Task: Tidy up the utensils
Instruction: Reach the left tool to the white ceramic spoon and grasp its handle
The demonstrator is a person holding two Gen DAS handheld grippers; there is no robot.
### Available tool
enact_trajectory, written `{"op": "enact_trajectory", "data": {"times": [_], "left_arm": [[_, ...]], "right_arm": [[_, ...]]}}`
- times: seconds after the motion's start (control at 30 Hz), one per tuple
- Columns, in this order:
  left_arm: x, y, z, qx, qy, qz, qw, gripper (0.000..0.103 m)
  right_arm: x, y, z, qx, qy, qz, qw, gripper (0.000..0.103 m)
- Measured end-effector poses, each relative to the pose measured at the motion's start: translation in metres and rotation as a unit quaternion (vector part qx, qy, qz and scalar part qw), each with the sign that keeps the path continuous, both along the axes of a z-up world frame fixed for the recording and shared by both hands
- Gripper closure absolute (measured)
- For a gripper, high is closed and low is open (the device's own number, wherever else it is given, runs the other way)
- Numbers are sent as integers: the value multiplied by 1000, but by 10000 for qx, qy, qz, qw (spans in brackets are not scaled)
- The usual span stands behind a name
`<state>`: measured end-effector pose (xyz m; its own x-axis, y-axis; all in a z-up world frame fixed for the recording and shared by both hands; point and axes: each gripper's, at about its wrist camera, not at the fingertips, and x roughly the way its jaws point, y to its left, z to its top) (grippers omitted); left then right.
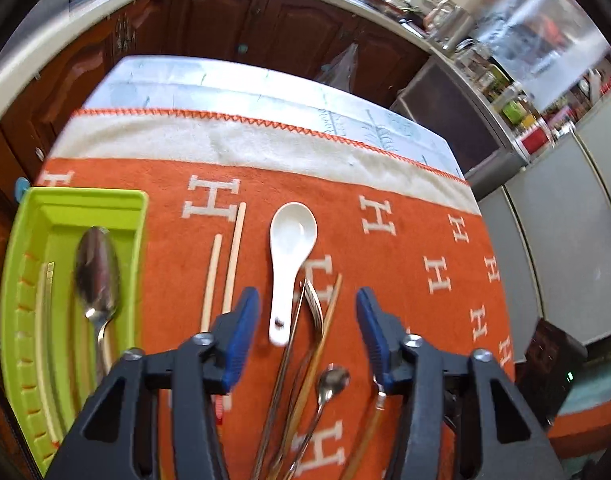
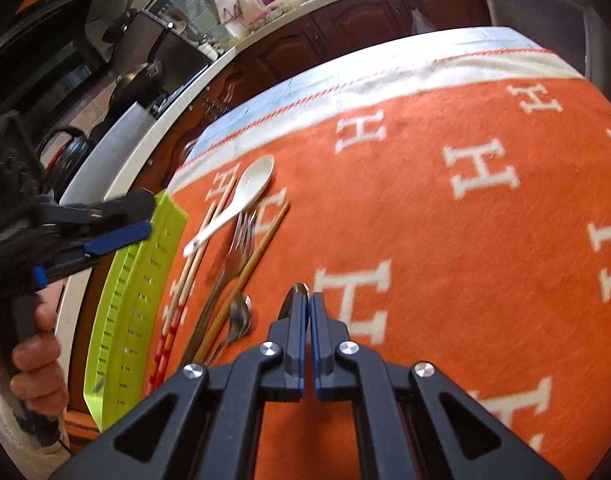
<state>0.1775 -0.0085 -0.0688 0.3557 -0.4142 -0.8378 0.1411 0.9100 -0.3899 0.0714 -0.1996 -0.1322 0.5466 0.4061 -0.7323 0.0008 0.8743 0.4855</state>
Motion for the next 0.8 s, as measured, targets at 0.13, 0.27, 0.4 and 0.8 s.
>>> {"op": "enact_trajectory", "data": {"times": [0.13,0.27,0.4,0.8], "left_arm": [[30,-6,-15,-14,239,139,9996,70],[51,-21,-30,167,372,101,9991,73],[62,-31,-43,409,412,92,9983,73],[66,-40,-58,712,293,122,9970,73]], "right_arm": [[9,-12,11,-66,-147,-88,9998,102],[14,-20,15,-50,-196,-132,9997,101],[16,-24,16,-21,-218,-123,9997,101],[18,-30,10,68,-149,-93,9998,102]]}}
